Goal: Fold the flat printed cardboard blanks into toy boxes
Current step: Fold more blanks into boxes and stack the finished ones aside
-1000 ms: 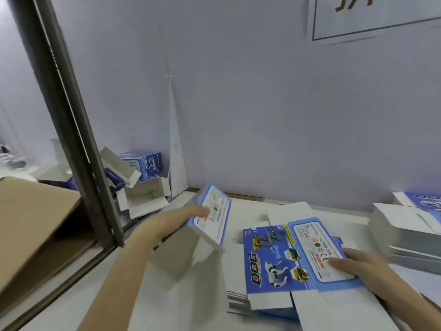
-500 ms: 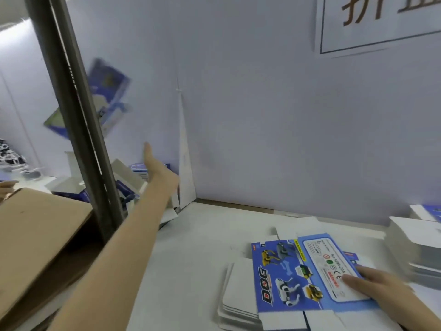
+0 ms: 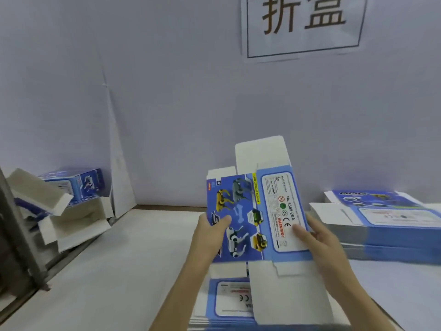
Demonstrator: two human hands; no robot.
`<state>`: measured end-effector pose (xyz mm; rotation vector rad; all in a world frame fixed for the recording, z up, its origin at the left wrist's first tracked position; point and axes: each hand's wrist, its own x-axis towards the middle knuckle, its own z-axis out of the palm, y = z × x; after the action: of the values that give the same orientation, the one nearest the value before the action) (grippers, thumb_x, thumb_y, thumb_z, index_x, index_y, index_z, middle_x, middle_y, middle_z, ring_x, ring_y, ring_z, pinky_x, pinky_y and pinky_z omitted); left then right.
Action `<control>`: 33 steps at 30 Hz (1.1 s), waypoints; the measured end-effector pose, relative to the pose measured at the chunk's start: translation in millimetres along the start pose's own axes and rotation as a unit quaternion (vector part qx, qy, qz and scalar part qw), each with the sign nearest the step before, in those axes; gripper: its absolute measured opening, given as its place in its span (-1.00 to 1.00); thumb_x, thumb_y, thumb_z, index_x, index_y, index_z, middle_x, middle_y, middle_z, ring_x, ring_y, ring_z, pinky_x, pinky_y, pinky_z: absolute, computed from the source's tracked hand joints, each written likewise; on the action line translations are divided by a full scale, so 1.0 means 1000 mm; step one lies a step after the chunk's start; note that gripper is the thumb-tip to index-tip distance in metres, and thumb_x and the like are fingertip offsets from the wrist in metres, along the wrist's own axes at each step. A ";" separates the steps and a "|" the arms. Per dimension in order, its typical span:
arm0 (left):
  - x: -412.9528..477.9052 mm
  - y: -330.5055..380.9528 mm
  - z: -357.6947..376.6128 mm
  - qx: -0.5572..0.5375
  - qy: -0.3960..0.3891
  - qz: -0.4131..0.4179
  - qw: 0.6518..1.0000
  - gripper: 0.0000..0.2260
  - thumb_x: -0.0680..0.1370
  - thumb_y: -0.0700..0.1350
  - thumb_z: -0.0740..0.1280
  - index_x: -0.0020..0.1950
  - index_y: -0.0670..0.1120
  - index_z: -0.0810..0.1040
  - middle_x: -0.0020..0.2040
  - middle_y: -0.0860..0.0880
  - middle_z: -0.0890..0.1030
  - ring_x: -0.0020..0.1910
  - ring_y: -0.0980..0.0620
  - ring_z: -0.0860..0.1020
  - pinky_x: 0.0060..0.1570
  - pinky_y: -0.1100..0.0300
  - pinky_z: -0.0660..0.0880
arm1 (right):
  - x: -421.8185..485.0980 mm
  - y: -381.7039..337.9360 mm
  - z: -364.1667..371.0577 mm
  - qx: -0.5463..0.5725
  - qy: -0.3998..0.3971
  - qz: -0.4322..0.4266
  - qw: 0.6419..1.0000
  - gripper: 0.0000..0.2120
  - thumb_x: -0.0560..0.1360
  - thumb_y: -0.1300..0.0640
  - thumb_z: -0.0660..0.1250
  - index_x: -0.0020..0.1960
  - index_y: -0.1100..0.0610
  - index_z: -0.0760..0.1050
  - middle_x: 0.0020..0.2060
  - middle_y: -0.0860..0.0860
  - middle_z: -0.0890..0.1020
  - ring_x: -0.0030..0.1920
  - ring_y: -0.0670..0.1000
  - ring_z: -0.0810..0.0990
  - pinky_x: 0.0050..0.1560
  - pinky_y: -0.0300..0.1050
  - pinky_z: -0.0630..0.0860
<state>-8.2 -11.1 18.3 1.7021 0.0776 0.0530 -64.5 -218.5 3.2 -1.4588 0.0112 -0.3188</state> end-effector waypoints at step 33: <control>-0.053 0.070 -0.016 -0.119 -0.208 0.177 0.955 -0.31 0.23 0.12 0.53 0.31 0.13 0.39 0.09 -0.01 0.67 -0.01 -0.06 0.68 -0.22 0.18 0.61 | -0.033 -0.093 0.011 0.006 -0.138 -0.030 0.990 -0.82 0.53 0.38 0.25 0.11 0.29 0.53 -0.55 0.02 0.58 -0.55 -0.25 0.54 -0.55 -0.45 0.38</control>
<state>-60.3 -8.9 90.6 1.4361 -0.5302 -0.0291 -113.2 -207.7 89.0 -1.4820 -0.2575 -0.1629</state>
